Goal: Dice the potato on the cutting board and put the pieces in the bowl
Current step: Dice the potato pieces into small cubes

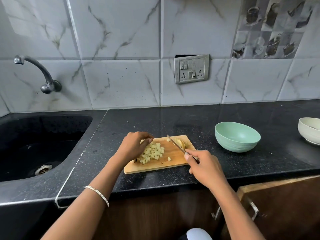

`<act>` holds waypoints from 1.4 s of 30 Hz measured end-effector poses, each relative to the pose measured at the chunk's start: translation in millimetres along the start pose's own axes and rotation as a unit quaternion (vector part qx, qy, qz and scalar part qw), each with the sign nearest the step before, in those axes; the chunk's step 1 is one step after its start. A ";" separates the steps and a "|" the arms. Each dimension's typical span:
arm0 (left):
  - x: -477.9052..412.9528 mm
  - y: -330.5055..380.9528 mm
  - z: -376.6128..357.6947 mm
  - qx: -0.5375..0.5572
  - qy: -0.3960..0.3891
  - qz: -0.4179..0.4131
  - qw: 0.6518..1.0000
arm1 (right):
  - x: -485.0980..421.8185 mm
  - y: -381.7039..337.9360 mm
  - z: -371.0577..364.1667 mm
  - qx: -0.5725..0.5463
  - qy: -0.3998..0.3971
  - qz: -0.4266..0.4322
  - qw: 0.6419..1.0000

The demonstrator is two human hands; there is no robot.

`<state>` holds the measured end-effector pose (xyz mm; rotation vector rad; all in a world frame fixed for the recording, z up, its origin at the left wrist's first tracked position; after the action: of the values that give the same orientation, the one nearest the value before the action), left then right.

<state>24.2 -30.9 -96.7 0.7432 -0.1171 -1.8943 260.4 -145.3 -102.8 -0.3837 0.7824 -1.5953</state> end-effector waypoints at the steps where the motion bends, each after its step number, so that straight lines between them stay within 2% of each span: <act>1: -1.4 1.1 -1.3 0.003 -0.009 0.006 1.000 | -1.7 -3.3 -3.5 0.013 0.007 0.003 1.000; 6: -9.6 16.5 -11.5 -0.065 -0.092 0.016 0.993 | -8.9 -22.6 -16.6 0.053 0.024 -0.001 0.998; 9: -15.3 26.9 -18.4 -0.121 -0.166 0.031 0.978 | -11.1 -27.9 -23.8 0.086 0.009 0.000 0.996; 11: -19.7 28.6 -19.5 -0.118 -0.185 0.043 0.975 | -9.2 -28.1 -23.9 0.085 -0.008 0.000 0.996; 14: -23.3 27.3 -16.6 -0.114 -0.161 0.047 0.979 | -4.4 -21.4 -19.8 0.052 -0.034 0.003 0.998; 19: -21.2 17.3 -11.8 -0.056 -0.097 0.055 0.992 | -1.1 -5.1 -16.4 -0.100 -0.093 -0.030 0.990; 26: -16.1 7.3 0.5 0.072 -0.011 0.054 0.996 | 0.5 1.5 -14.1 -0.138 -0.051 -0.018 0.989; 37: -14.5 50.6 -19.2 0.123 -0.019 0.010 0.992 | 6.4 18.6 -9.2 -0.162 -0.005 -0.030 0.986; 40: -11.3 62.1 -34.3 0.088 -0.052 -0.006 0.995 | 7.0 25.3 -2.7 -0.164 0.010 -0.040 0.986; 42: -10.3 63.5 -41.3 0.044 -0.038 -0.010 0.998 | 9.2 27.7 -0.7 -0.164 0.013 -0.035 0.986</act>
<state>100.0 -40.1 -99.7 0.7334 -0.2435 -1.9462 278.6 -154.4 -123.7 -0.6344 1.0666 -1.5405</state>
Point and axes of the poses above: each hand's wrist, its own x-axis away from the middle knuckle, its own z-axis out of the back of the hand, y = z × x, the point moved 3 cm from there along -x, towards the middle knuckle, and after that the axes turned 3 degrees about y, right-handed, at the moved point
